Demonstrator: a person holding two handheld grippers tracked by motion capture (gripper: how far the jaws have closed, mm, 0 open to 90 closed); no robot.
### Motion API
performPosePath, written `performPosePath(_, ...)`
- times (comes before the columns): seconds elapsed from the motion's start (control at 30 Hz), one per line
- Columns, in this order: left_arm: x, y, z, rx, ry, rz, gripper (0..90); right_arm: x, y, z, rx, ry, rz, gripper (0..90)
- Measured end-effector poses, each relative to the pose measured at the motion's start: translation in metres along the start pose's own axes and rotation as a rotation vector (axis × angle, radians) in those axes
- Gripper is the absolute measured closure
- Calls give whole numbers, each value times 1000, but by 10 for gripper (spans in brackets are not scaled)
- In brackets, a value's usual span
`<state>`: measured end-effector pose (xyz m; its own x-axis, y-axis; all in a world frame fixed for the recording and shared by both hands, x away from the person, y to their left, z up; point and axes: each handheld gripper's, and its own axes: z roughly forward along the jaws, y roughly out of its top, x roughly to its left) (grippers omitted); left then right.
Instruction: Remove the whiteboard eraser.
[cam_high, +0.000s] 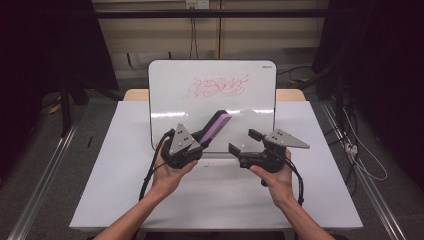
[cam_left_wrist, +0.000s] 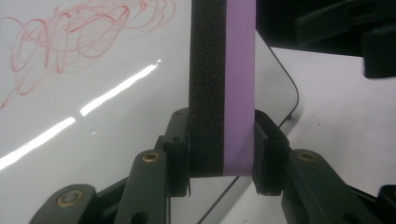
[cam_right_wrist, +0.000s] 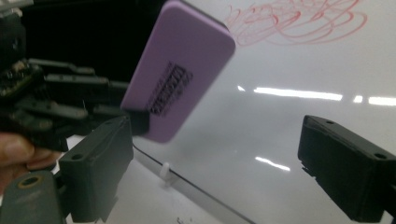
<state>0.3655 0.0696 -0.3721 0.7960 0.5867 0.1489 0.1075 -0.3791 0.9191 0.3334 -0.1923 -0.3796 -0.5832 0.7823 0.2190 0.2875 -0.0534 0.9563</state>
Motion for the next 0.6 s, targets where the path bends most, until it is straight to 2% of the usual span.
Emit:
performPosePath(0.03,0,0,0,0,0,0,640,0,0,0,0,0,0,102)
performPosePath(0.07,-3,-2,3,5,-11,8,640,-2,1,3,-21,10,29,108)
performPosePath(0.13,-6,-4,3,6,-16,4,640,-2,1,4,-41,18,53,119)
performPosePath(0.37,-5,-4,3,2,-22,-5,640,0,-3,13,-91,70,138,128)
performPosePath(0.57,-6,-3,4,-3,-31,-4,640,4,-7,24,-121,72,188,171)
performPosePath(0.6,-7,-3,4,-10,-38,-14,640,4,-7,24,-121,72,188,171)
